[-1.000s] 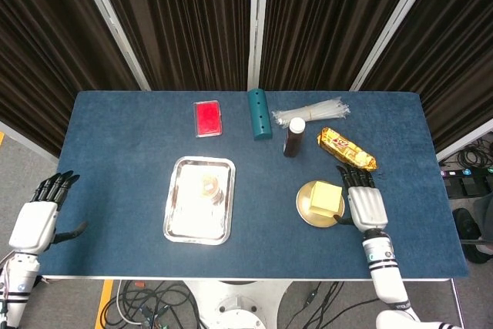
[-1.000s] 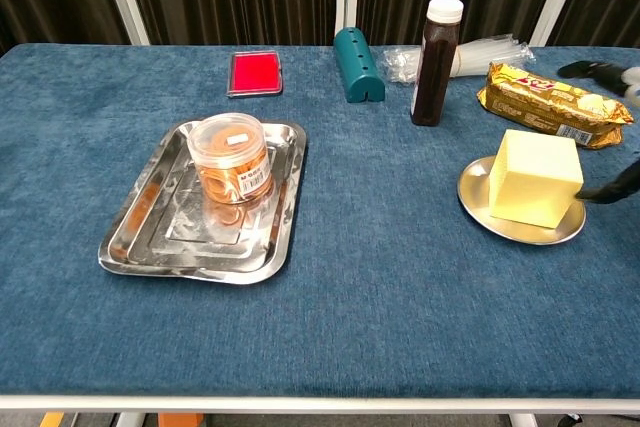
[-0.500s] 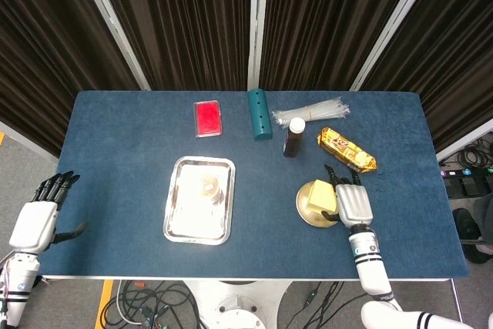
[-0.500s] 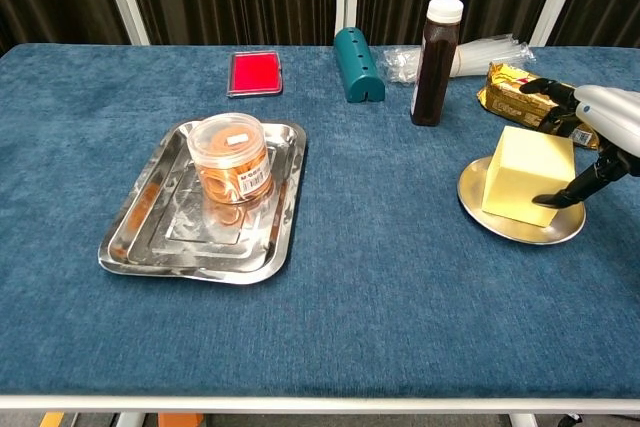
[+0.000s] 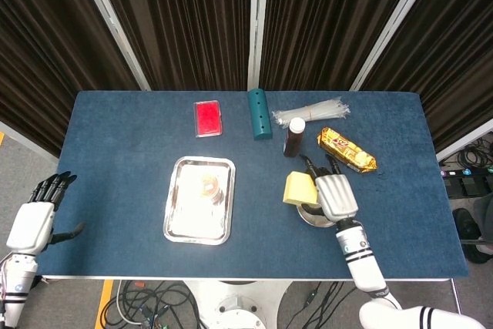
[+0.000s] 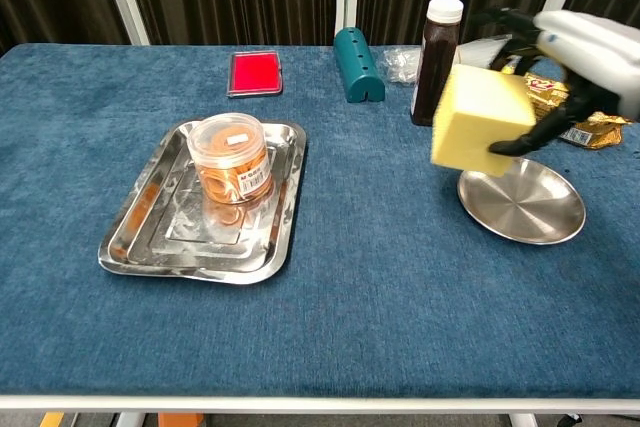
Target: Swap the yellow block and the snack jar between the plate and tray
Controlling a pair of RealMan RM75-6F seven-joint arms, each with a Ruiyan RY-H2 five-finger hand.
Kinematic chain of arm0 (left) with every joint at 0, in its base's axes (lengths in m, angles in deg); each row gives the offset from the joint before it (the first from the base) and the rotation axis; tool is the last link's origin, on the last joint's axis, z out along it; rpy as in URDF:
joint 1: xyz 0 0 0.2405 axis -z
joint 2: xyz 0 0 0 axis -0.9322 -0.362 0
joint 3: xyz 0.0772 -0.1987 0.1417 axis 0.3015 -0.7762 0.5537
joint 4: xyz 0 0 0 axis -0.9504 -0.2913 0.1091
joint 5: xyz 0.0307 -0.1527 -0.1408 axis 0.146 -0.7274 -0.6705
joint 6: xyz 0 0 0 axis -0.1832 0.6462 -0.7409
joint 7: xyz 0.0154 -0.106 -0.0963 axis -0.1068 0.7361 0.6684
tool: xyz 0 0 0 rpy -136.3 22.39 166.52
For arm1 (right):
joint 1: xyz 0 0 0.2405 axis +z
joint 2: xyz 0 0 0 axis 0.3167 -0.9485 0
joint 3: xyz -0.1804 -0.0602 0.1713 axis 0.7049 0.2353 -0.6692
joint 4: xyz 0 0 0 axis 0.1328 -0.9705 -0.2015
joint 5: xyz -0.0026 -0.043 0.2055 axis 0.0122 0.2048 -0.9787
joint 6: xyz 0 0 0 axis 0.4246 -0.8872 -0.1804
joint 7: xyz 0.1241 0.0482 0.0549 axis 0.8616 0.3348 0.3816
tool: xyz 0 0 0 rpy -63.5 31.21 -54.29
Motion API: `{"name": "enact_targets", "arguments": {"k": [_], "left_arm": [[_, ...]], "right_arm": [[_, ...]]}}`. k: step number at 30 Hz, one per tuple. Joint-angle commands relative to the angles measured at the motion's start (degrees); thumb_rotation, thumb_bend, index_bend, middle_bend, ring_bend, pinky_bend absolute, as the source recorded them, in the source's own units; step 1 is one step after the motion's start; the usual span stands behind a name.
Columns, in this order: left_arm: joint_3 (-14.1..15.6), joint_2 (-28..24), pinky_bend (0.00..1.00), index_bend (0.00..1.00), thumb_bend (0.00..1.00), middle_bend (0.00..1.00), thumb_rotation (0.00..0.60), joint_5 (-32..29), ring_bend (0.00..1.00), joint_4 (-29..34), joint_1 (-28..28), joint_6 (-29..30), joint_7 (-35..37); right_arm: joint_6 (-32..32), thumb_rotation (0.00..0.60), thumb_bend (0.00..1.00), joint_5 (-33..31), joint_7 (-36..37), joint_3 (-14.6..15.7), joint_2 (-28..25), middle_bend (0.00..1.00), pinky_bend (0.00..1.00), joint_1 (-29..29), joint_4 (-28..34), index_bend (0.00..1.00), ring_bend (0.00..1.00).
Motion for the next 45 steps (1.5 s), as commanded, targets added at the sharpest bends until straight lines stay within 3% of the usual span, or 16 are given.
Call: {"name": "enact_targets", "arguments": {"k": [1, 8, 21, 24, 26, 29, 33, 38, 45], "left_arm": [[-0.04, 0.04, 0.09, 0.08, 0.16, 0.05, 0.600, -0.23, 0.00, -0.23, -0.09, -0.06, 0.29], [0.05, 0.44, 0.09, 0.09, 0.16, 0.05, 0.600, -0.55, 0.00, -1.46, -0.25, -0.43, 1.49], [-0.03, 0.94, 0.09, 0.09, 0.16, 0.05, 0.600, -0.33, 0.00, -3.07, -0.46, -0.17, 2.86], [-0.03, 0.93, 0.09, 0.09, 0.16, 0.05, 0.600, -0.38, 0.00, -3.14, -0.52, -0.18, 2.88], [-0.04, 1.00, 0.09, 0.09, 0.16, 0.05, 0.600, -0.45, 0.00, -3.28, -0.49, -0.30, 2.83], [-0.05, 1.12, 0.09, 0.09, 0.16, 0.05, 0.600, -0.54, 0.00, -3.42, -0.48, -0.45, 2.92], [-0.12, 1.10, 0.09, 0.09, 0.16, 0.05, 0.600, -0.41, 0.00, -3.45, -0.34, -0.56, 3.01], [-0.56, 0.53, 0.09, 0.09, 0.16, 0.05, 0.600, 0.19, 0.00, -2.64, 0.71, -1.40, 3.09], [-2.07, 0.50, 0.09, 0.09, 0.16, 0.05, 0.600, 2.82, 0.00, 0.21, 6.67, -7.11, 1.64]], "right_arm": [[2.65, 0.600, 0.15, -0.66, -1.86, -0.04, 2.09, 0.47, 0.07, 2.70, -0.07, 0.01, 0.36], [6.41, 0.600, 0.15, -2.64, -4.43, 0.79, 5.33, 0.47, 0.08, 6.52, -1.99, 0.01, 0.36], [7.09, 0.600, 0.15, -4.63, -5.66, 2.78, 8.90, 0.47, 0.09, 8.64, -3.79, 0.01, 0.35], [7.71, 0.600, 0.12, -5.07, -5.20, 2.97, 9.17, 0.40, 0.08, 9.09, -4.19, 0.00, 0.25], [8.42, 0.600, 0.08, -5.55, -5.02, 3.19, 8.95, 0.30, 0.05, 9.39, -4.20, 0.00, 0.14], [9.72, 0.600, 0.01, -6.59, -4.87, 3.49, 8.20, 0.14, 0.00, 9.97, -3.79, 0.00, 0.01], [9.11, 0.600, 0.00, -5.88, -3.91, 3.68, 7.14, 0.03, 0.00, 9.88, -2.75, 0.00, 0.00], [6.87, 0.600, 0.00, -2.79, -1.33, 4.16, 3.91, 0.01, 0.00, 8.61, 0.56, 0.00, 0.00], [-6.33, 0.600, 0.00, 8.12, 8.41, 4.49, -7.31, 0.04, 0.00, 0.88, 6.38, 0.00, 0.00]]}}
